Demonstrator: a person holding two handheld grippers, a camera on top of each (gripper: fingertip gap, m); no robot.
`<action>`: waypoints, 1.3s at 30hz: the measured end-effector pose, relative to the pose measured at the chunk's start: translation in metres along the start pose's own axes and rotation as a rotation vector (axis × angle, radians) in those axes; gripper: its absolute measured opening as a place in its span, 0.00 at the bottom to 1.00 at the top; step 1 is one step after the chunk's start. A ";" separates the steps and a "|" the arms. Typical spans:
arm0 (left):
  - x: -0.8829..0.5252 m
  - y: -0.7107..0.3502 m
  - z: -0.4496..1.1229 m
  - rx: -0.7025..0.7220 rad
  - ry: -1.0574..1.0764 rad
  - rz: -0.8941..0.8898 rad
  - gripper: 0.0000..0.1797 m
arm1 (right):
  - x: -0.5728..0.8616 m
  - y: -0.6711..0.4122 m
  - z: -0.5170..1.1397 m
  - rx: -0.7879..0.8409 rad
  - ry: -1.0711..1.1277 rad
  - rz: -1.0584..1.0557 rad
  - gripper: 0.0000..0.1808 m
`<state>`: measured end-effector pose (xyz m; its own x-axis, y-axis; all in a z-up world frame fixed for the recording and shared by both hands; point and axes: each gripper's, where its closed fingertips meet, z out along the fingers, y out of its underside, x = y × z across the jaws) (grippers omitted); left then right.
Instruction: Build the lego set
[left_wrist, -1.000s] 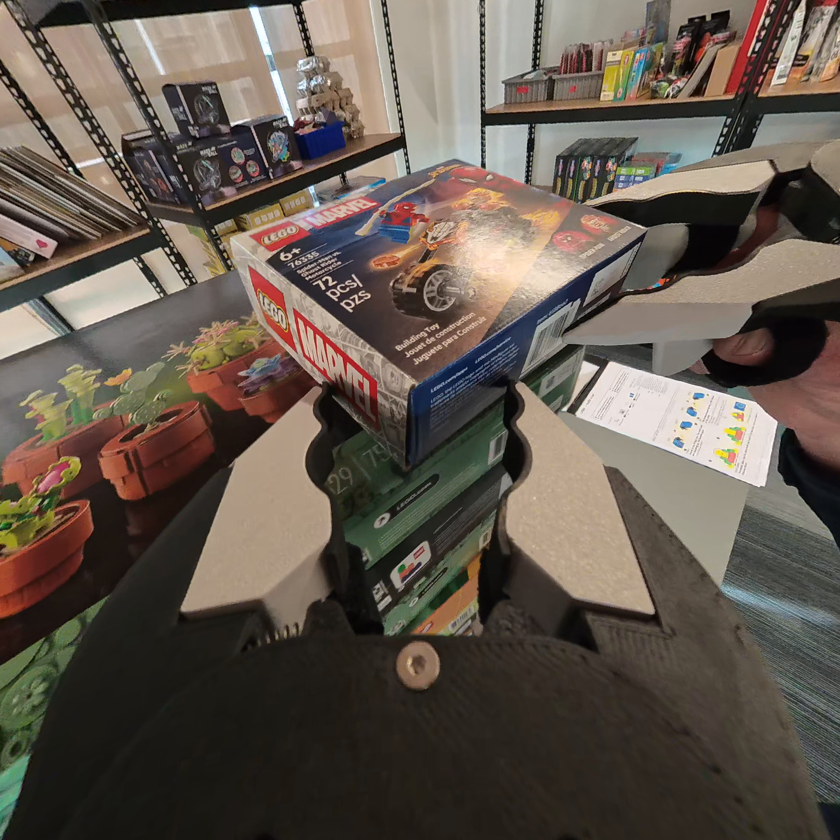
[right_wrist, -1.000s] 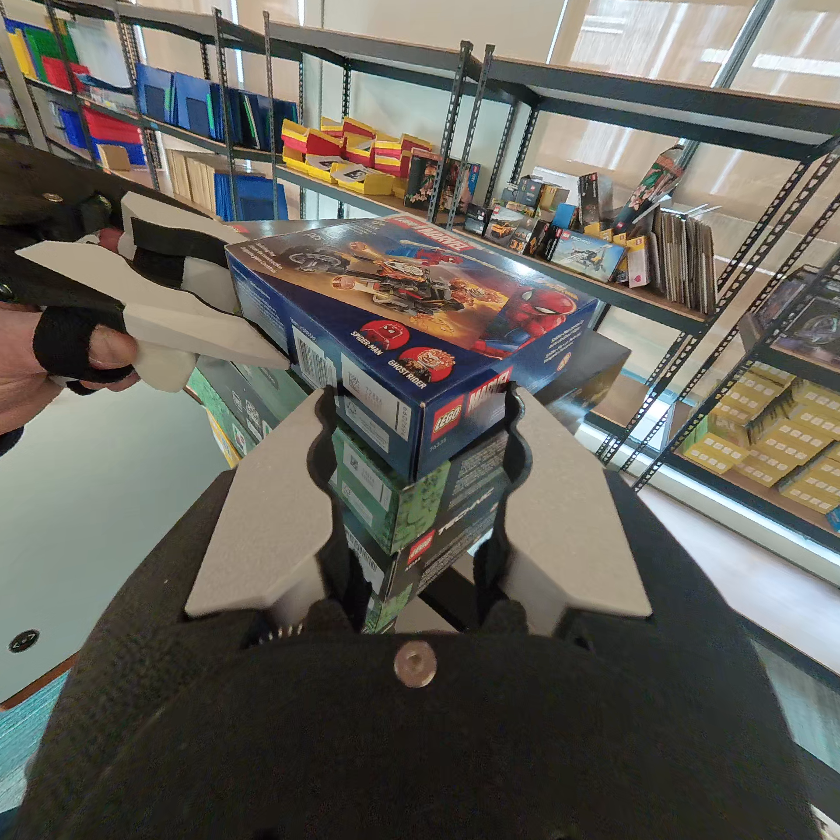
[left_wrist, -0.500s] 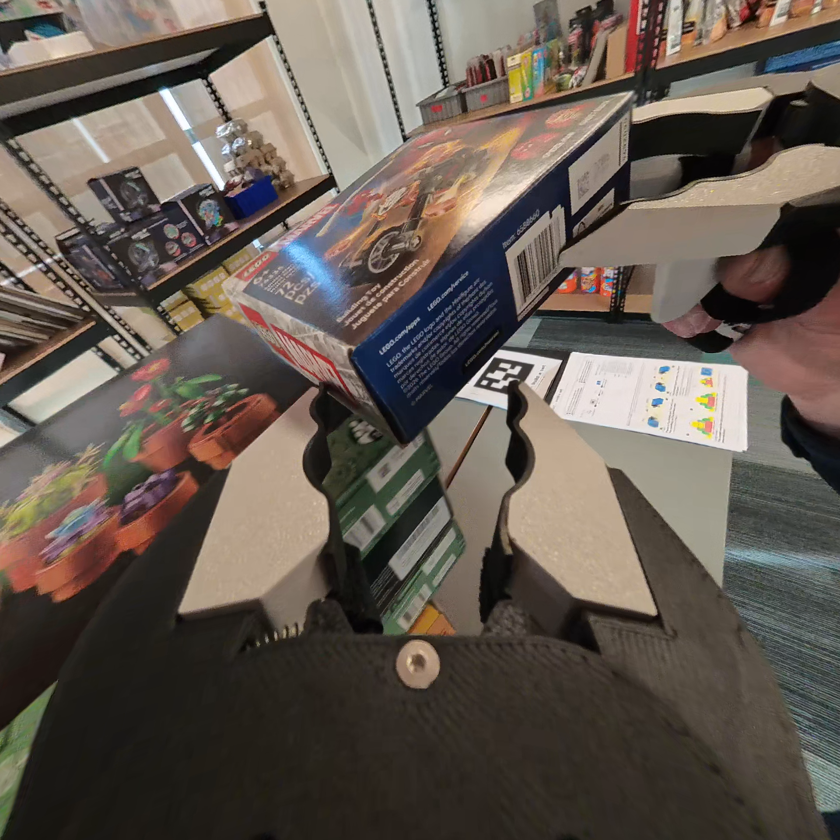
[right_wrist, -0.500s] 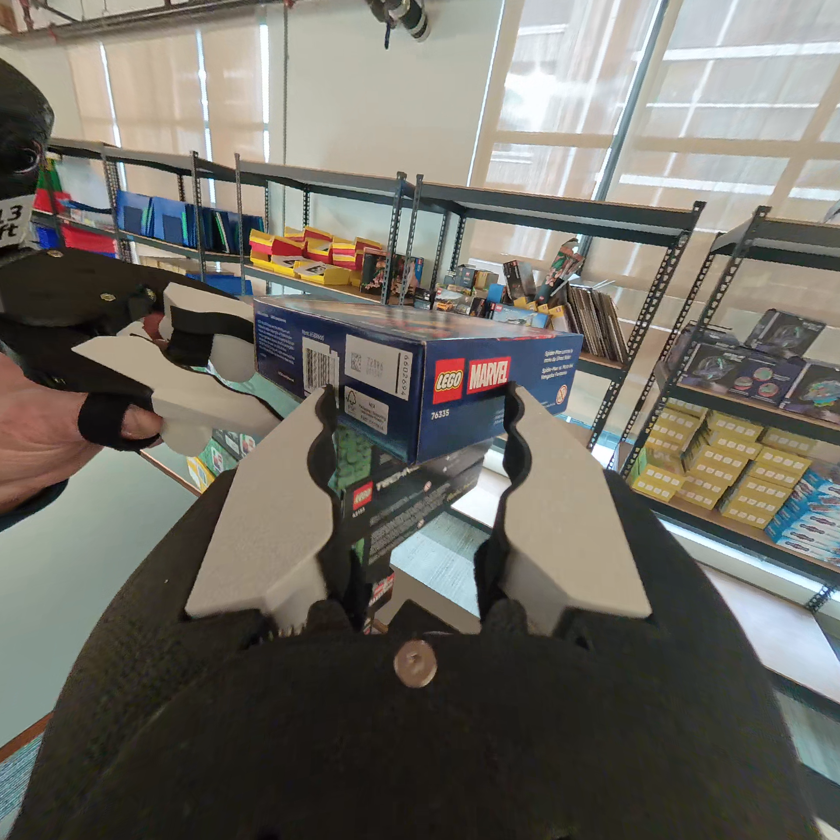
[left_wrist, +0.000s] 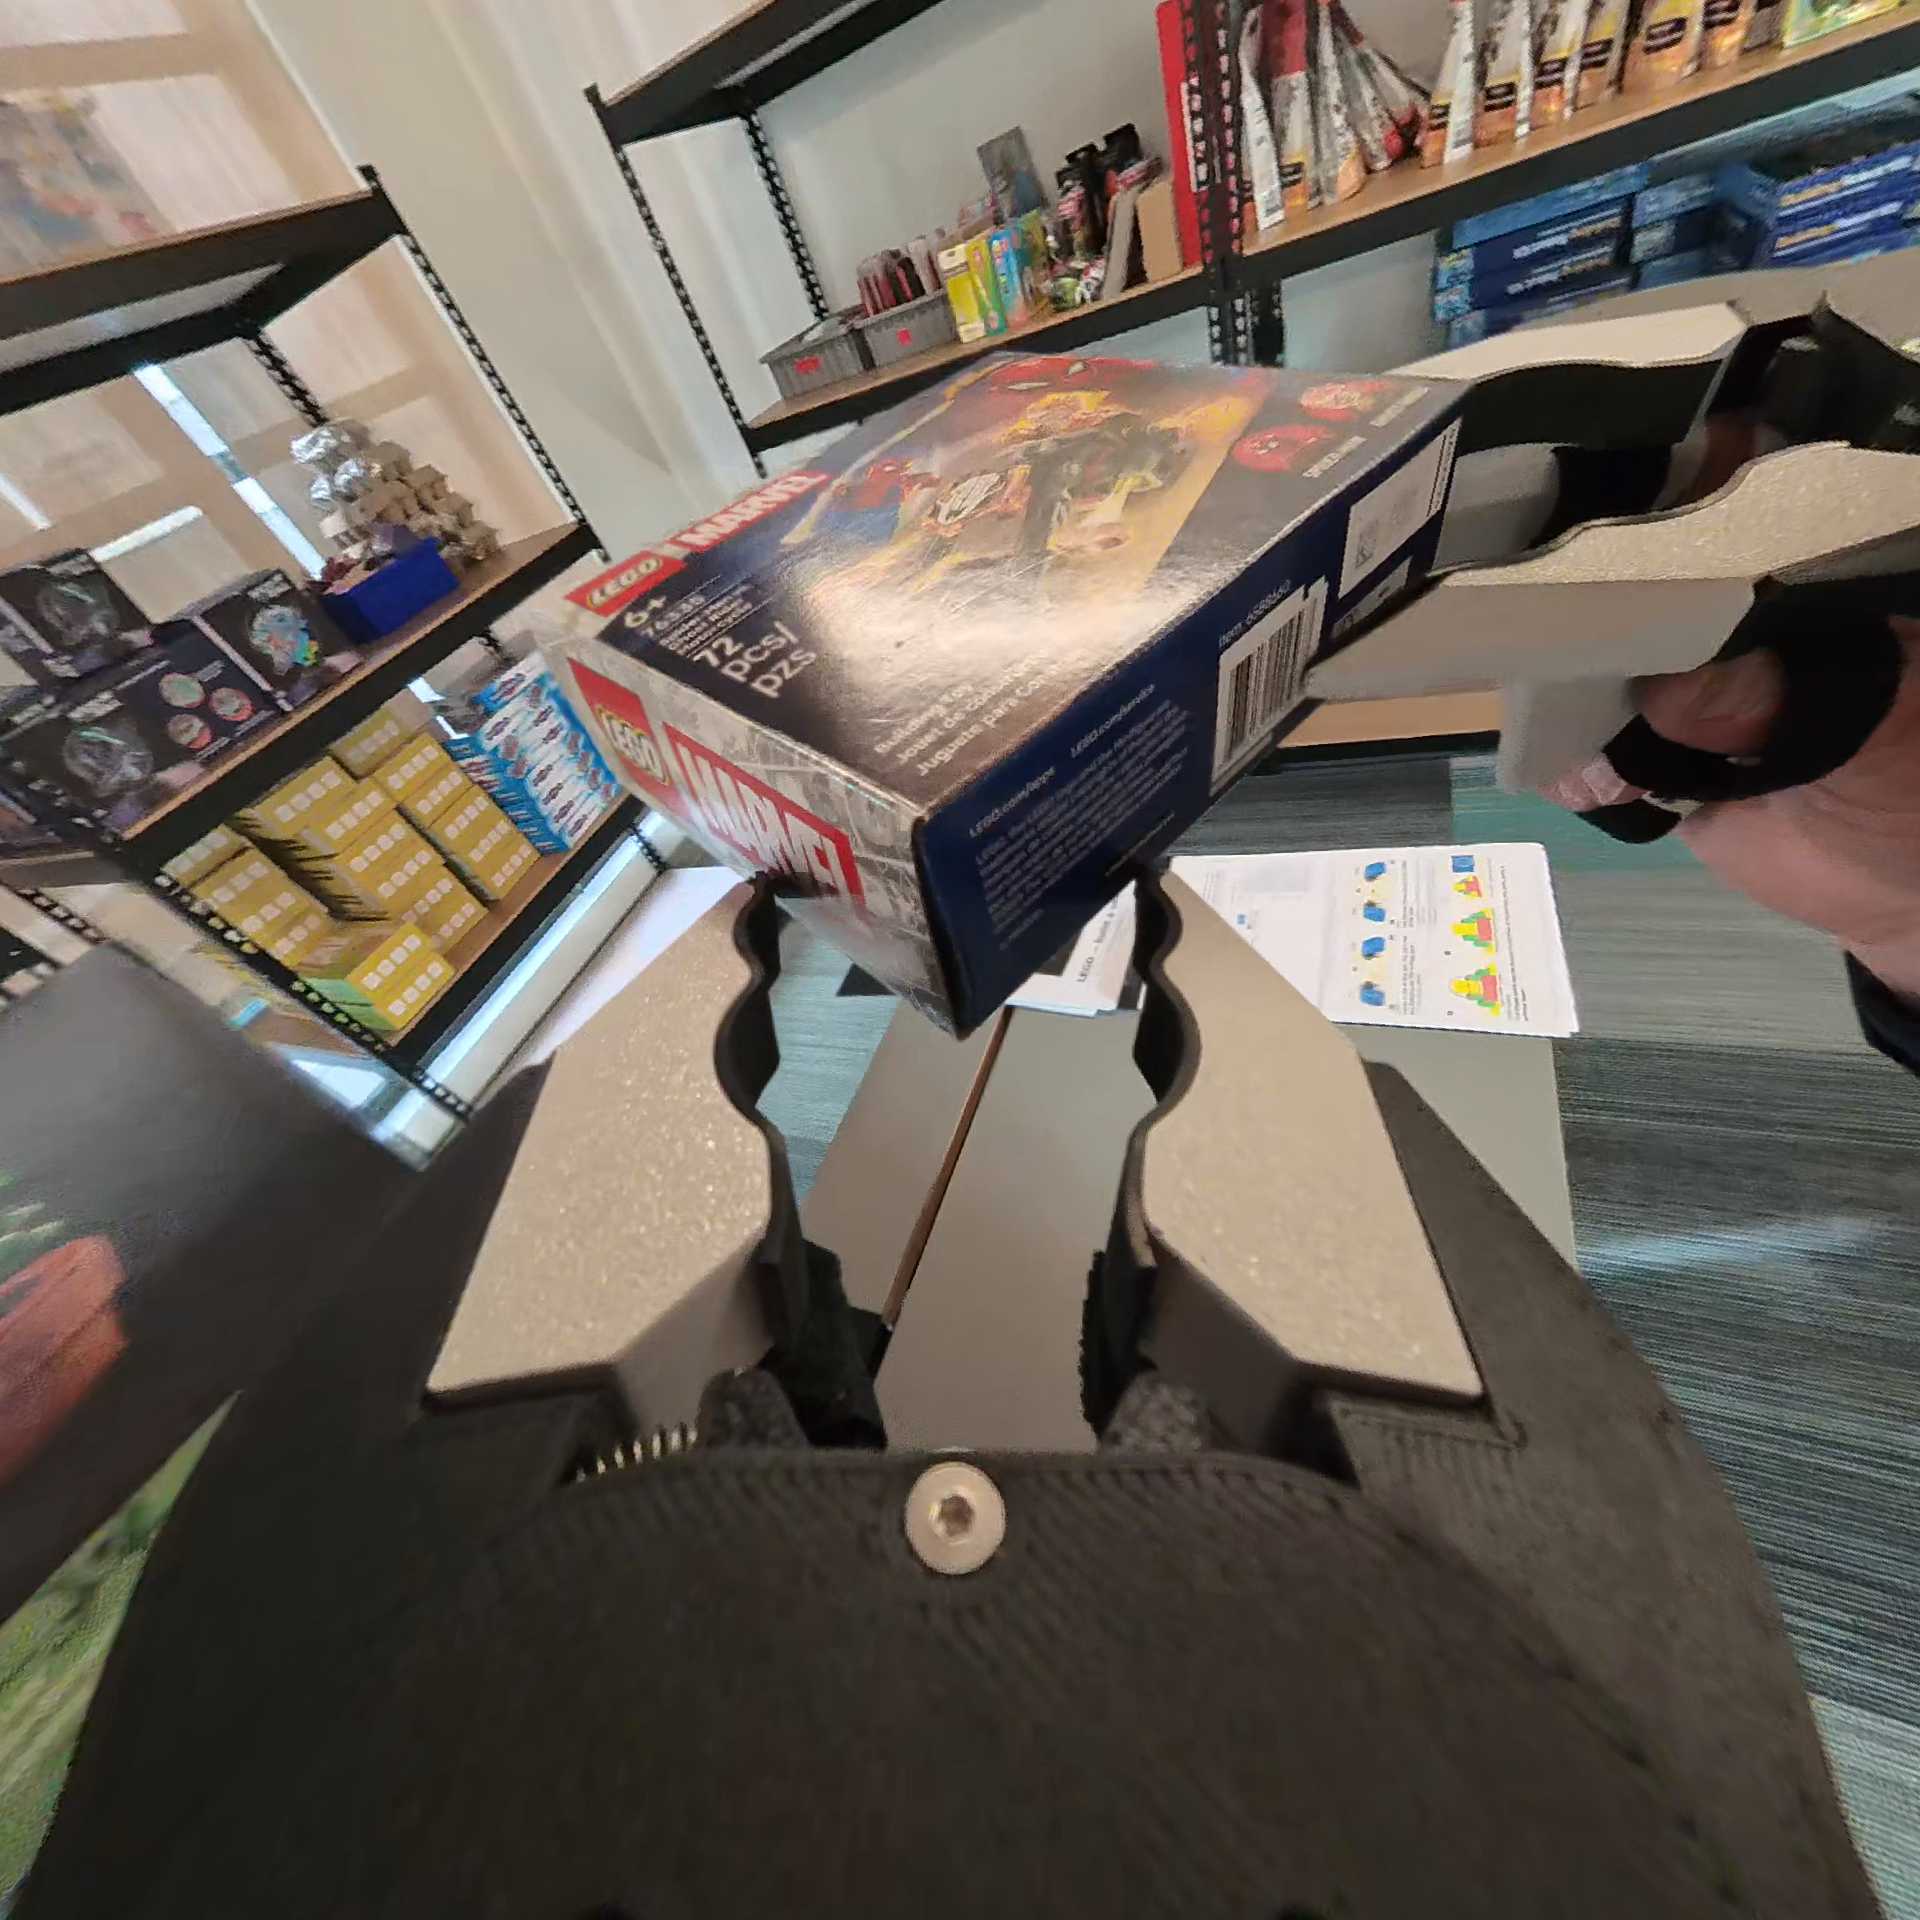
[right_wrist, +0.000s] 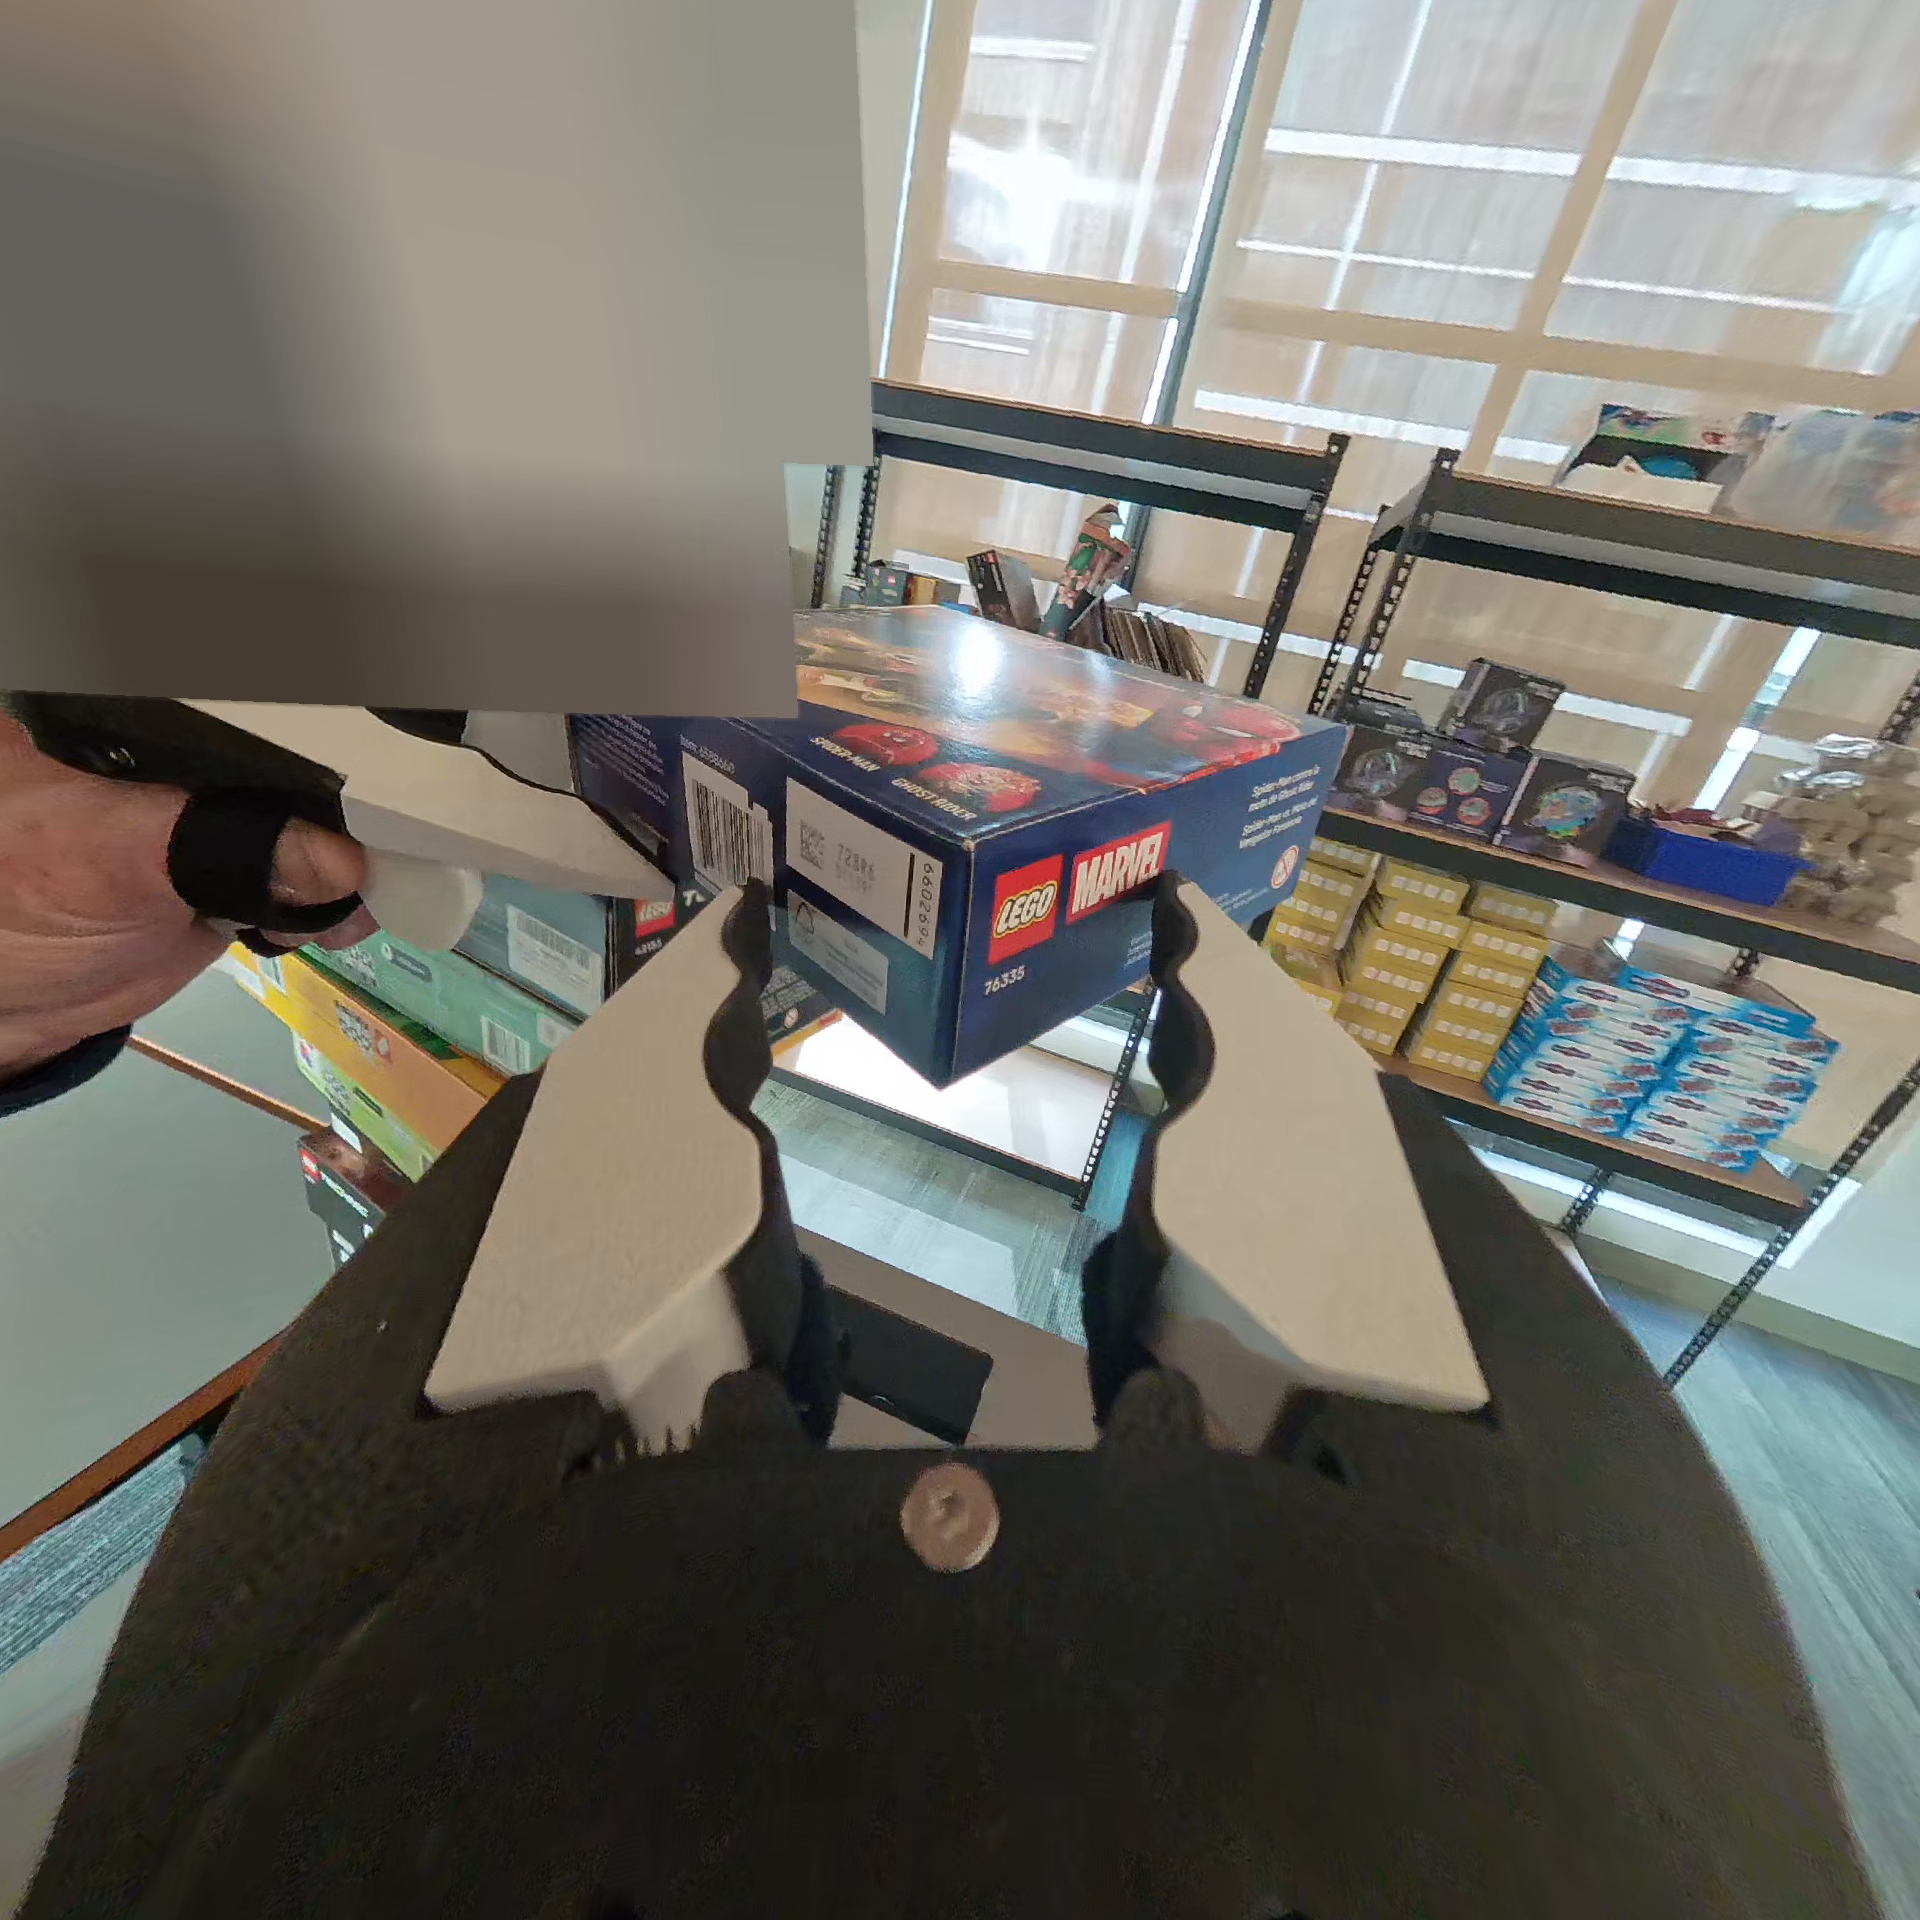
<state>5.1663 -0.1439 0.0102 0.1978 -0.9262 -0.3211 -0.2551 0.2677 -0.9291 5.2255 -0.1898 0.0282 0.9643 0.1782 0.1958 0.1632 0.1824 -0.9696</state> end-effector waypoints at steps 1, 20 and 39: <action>0.005 0.001 0.004 0.005 0.011 0.003 0.37 | 0.003 0.003 -0.005 0.002 0.011 0.002 0.40; 0.073 0.090 0.087 -0.083 0.168 -0.066 0.41 | 0.036 0.125 -0.054 -0.180 0.141 0.069 0.40; 0.156 0.365 0.119 -0.485 0.307 -0.299 0.38 | -0.033 0.380 -0.082 -0.588 0.084 0.353 0.38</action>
<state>5.2166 -0.1593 -0.4005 0.0650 -0.9953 0.0722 -0.6439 -0.0971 -0.7590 5.2724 -0.2058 -0.3591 0.9895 0.0510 -0.1352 -0.1002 -0.4320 -0.8963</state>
